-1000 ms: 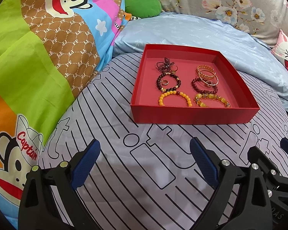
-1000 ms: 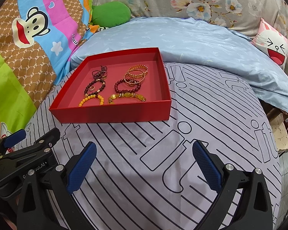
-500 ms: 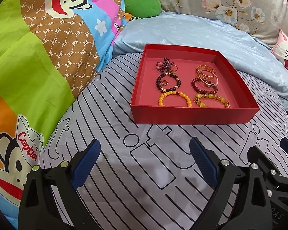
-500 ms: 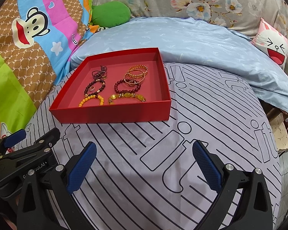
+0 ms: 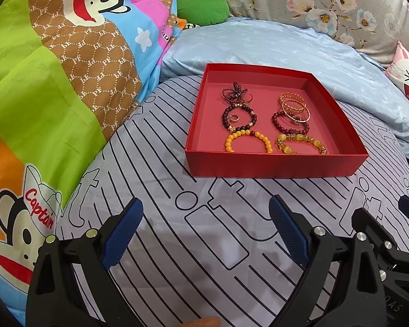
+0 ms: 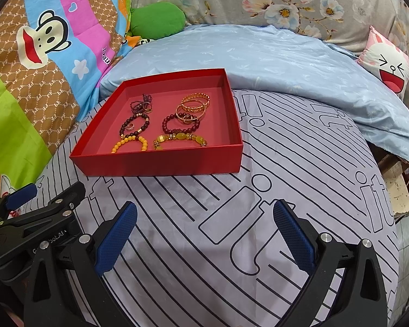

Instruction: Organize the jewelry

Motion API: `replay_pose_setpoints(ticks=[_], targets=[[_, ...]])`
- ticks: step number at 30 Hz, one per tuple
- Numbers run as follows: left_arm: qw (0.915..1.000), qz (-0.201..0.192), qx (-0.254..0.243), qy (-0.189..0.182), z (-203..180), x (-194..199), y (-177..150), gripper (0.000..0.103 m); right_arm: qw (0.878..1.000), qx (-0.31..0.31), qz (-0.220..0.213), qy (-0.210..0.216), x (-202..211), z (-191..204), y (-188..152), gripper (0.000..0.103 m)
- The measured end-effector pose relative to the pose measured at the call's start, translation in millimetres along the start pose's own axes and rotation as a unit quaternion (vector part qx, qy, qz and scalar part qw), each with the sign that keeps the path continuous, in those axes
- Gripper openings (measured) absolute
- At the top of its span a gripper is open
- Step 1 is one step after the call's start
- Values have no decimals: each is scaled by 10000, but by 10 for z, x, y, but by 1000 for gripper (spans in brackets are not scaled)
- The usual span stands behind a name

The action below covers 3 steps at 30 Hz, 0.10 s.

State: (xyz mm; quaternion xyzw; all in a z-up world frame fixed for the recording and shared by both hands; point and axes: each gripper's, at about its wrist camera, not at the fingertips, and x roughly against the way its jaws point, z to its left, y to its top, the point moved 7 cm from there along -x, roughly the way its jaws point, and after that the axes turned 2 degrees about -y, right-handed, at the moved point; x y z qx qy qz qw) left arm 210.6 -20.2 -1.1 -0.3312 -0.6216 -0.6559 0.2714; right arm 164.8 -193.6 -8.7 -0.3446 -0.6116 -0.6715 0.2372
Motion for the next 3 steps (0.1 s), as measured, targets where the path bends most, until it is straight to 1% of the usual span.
replay_pose_setpoints(ticks=[3], targets=[[10000, 14, -8, -10, -3, -4, 6, 89, 10000, 4, 0, -2, 2, 14, -4, 97]])
